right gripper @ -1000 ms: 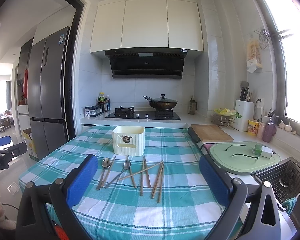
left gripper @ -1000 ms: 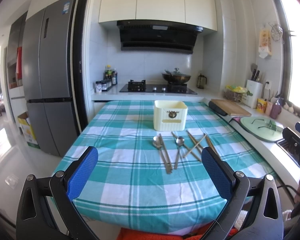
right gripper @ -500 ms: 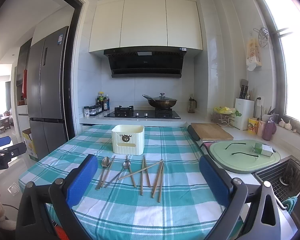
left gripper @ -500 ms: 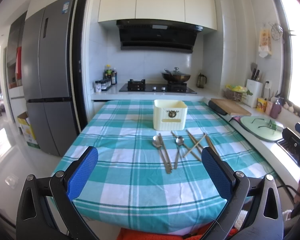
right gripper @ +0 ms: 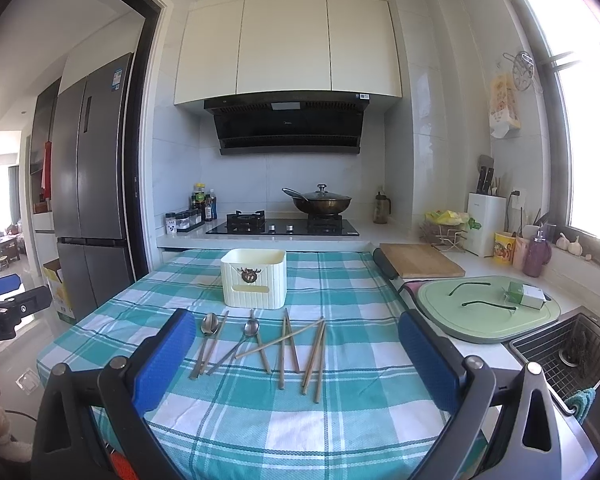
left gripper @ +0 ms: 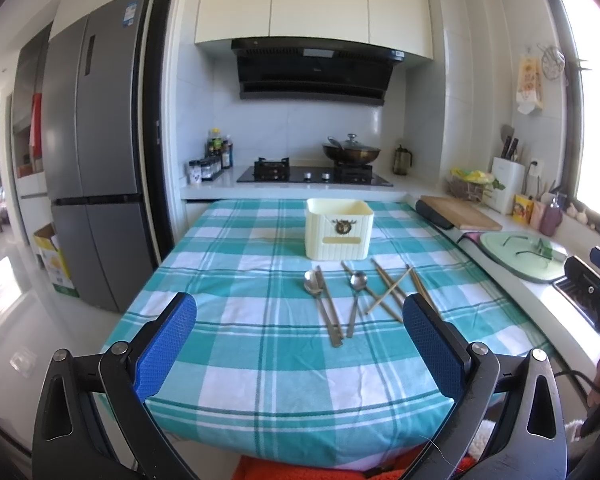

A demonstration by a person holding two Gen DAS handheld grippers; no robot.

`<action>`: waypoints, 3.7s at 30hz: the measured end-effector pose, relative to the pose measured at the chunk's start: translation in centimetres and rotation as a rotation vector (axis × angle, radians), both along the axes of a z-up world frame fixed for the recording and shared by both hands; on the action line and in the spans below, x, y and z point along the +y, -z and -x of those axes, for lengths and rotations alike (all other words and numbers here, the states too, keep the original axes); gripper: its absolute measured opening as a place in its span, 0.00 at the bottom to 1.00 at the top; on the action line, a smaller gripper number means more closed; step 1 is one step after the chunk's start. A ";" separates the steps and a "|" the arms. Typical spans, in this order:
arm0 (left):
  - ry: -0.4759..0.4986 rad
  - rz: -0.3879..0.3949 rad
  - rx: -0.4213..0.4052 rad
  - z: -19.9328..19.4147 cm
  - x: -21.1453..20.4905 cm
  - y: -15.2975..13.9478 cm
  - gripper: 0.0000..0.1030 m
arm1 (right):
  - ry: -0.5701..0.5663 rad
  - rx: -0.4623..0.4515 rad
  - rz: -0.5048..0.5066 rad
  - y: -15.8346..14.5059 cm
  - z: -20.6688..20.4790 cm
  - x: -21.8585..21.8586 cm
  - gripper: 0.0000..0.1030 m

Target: Organize utensils

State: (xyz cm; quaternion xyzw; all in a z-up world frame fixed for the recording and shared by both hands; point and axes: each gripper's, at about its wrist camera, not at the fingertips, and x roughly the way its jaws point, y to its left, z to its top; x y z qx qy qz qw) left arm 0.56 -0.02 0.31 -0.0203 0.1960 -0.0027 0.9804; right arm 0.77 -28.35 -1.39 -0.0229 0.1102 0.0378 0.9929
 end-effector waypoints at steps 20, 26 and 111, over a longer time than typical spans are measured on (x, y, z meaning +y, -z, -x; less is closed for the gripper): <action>0.001 0.003 0.018 -0.7 -0.1 0.5 1.00 | 0.004 0.015 -0.003 0.2 -0.3 -0.2 1.00; 0.002 0.007 0.025 -1.0 -0.1 0.7 1.00 | 0.006 0.023 -0.004 0.4 -0.6 -0.2 1.00; -0.092 -0.119 0.553 -32.3 -2.6 20.2 0.99 | -0.025 0.668 0.130 18.6 -31.0 -4.1 0.08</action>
